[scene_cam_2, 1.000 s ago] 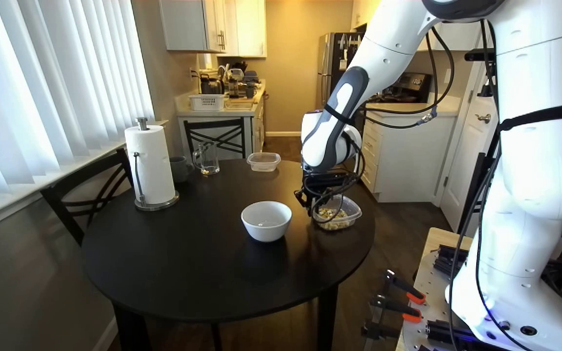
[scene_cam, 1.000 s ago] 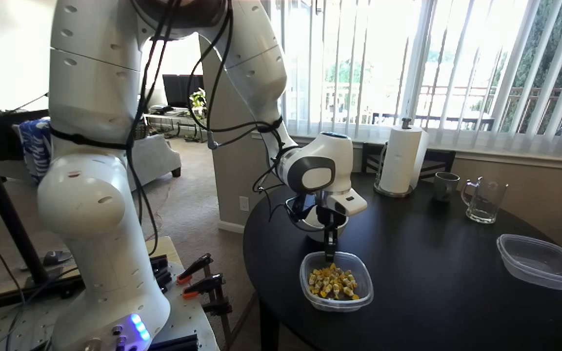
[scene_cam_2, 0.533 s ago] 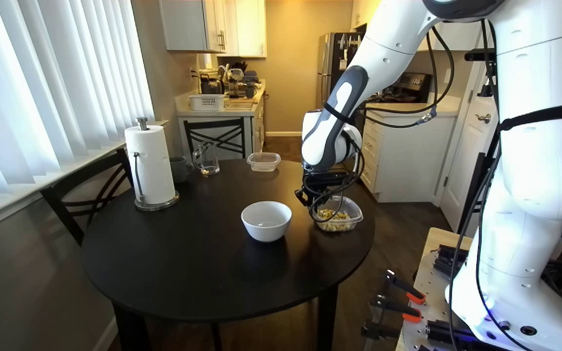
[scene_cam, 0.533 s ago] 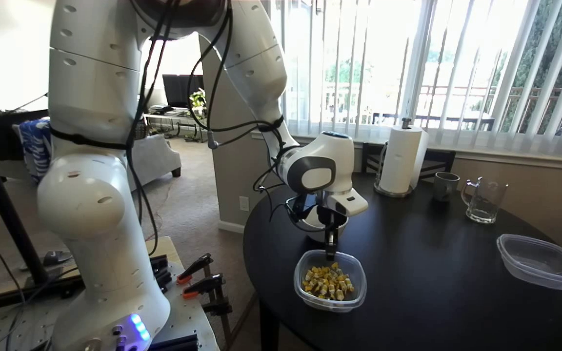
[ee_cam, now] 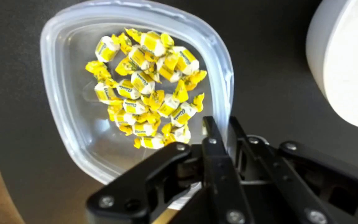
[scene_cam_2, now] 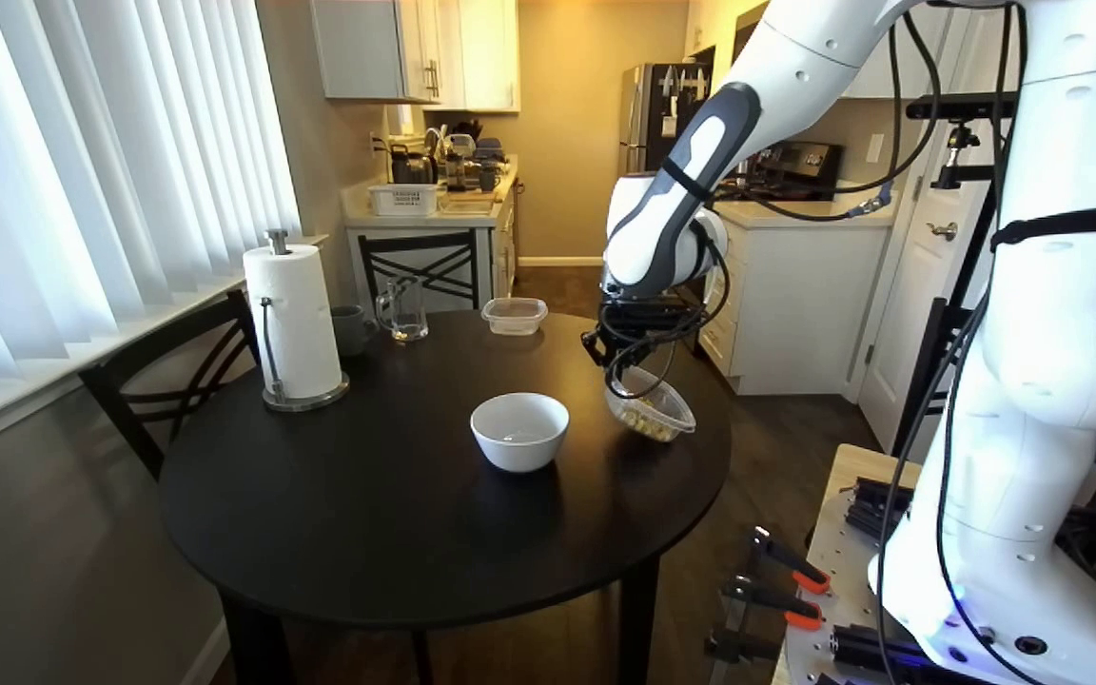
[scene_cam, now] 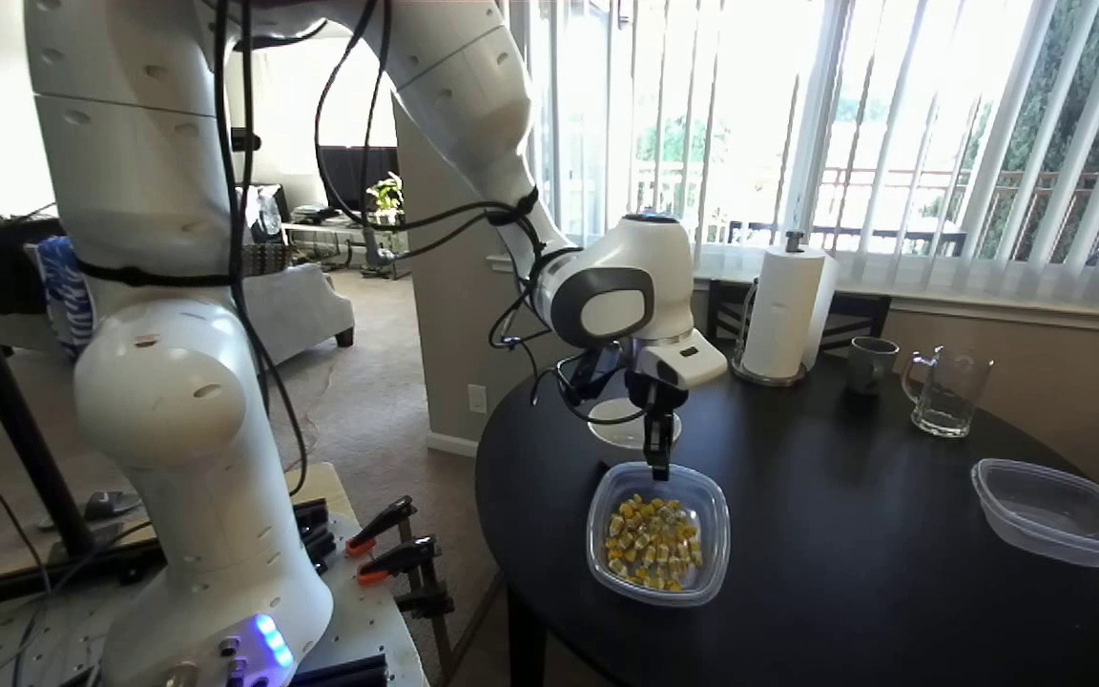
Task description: Pour the candy into the white bowl.
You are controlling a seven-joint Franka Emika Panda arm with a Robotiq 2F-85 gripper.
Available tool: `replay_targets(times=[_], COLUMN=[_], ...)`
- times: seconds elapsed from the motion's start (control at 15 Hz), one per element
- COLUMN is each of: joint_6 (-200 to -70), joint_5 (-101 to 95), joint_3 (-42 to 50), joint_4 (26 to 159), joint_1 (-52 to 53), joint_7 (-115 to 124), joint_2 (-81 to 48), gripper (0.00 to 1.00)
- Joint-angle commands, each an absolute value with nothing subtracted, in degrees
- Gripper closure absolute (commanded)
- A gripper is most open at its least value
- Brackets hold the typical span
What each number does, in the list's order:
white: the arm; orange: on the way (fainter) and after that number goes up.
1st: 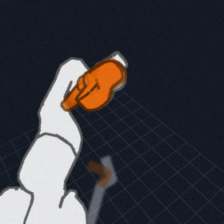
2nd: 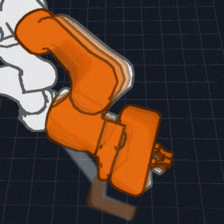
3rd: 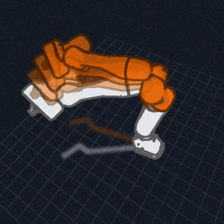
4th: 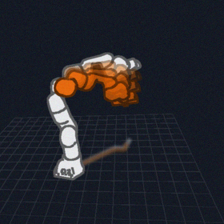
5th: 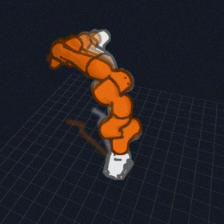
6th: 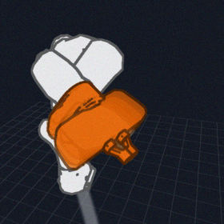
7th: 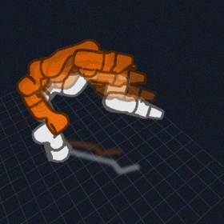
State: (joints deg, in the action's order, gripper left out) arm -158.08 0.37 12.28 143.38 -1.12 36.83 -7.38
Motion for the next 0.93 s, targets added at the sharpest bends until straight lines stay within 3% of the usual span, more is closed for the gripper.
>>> replay_targets(times=[0.0,0.33,0.87], joint_6=[-157.41,-150.04,-144.95], joint_5=[-15.33,-27.88,-20.22], joint_3=[14.50,7.31,-1.27], joint_4=[146.74,146.44,144.36], joint_1=[0.83,-0.70,-0.81], joint_7=[50.94,64.09,64.76], joint_2=[-0.39,6.51,10.72], gripper=[0.97,0.97,0.97])
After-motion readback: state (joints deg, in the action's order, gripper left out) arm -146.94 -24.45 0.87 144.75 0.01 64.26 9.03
